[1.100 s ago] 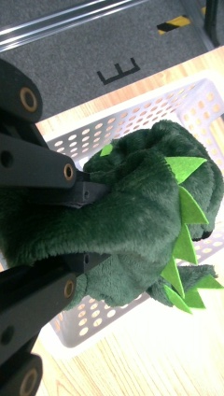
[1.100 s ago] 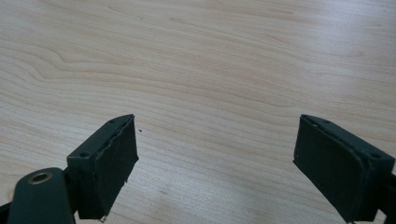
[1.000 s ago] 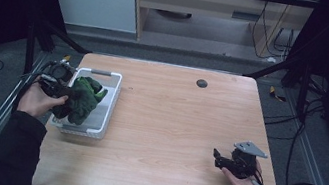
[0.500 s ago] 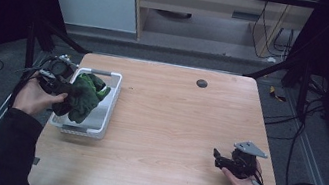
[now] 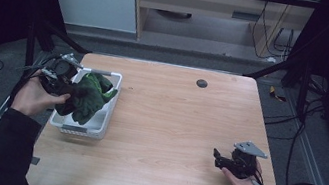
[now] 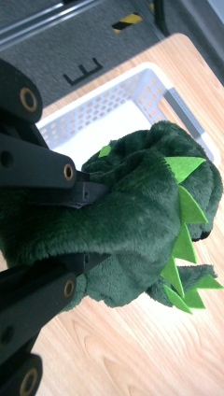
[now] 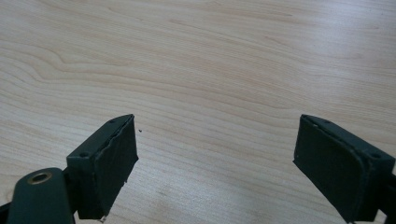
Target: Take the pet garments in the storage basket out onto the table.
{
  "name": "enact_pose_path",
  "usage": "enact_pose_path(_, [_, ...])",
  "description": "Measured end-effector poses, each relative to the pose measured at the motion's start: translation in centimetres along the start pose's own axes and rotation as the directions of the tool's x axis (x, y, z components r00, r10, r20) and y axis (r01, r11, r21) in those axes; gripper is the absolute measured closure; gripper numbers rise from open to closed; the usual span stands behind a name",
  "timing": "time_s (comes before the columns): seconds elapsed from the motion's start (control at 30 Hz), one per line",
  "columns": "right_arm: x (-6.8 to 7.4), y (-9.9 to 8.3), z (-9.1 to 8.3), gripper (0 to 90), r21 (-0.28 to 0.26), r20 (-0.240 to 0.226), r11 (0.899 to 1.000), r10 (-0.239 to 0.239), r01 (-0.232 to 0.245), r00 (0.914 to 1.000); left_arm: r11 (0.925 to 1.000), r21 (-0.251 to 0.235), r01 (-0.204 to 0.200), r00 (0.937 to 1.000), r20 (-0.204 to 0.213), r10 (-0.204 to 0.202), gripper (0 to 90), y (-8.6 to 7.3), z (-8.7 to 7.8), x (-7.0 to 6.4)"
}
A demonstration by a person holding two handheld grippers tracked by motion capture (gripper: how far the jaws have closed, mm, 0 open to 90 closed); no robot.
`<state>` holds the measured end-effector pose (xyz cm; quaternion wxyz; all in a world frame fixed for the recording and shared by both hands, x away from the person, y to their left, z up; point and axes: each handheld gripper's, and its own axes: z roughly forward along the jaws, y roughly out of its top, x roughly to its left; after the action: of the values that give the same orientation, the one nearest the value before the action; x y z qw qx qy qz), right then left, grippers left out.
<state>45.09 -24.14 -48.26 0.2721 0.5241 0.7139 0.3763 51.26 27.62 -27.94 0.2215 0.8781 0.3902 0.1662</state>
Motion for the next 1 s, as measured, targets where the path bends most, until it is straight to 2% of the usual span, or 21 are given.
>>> enact_pose_path(0.1, [0.0, 0.0, 0.0, 13.2, 0.000, 0.000, 1.000, -0.001, 0.001, 1.0000, 0.9994, 0.000, -0.035, 0.9993, 0.009, 0.035, 74.9, 0.4, -0.3, -0.8])
enact_pose_path(0.23, [0.0, 0.0, 0.0, 13.1, -0.001, 0.001, 1.000, -0.001, 0.001, 1.0000, 0.9980, -0.010, -0.062, 0.9976, 0.029, 0.062, 74.9, 0.9, -0.5, -1.9])
enact_pose_path(0.47, [0.0, 0.0, 0.0, 13.1, -0.001, 0.001, 1.000, -0.001, 0.001, 1.0000, 0.9910, -0.020, -0.132, 0.9890, 0.064, 0.133, 74.9, 2.1, -0.7, -4.3])
enact_pose_path(0.67, [0.0, 0.0, 0.0, 13.0, -0.002, 0.002, 1.000, -0.002, 0.002, 1.0000, 0.9803, -0.023, -0.196, 0.9765, 0.087, 0.197, 74.9, 3.0, -0.6, -6.2])
enact_pose_path(0.8, [0.0, 0.0, 0.0, 13.0, -0.002, 0.002, 1.000, -0.001, 0.001, 1.0000, 0.9750, -0.029, -0.220, 0.9698, 0.100, 0.222, 74.9, 3.4, -0.3, -7.0])
enact_pose_path(1.0, [0.0, 0.0, 0.0, 12.9, -0.001, 0.000, 1.000, -0.002, 0.002, 1.0000, 0.9637, -0.018, -0.266, 0.9555, 0.126, 0.267, 74.9, 4.2, 0.5, -8.4])
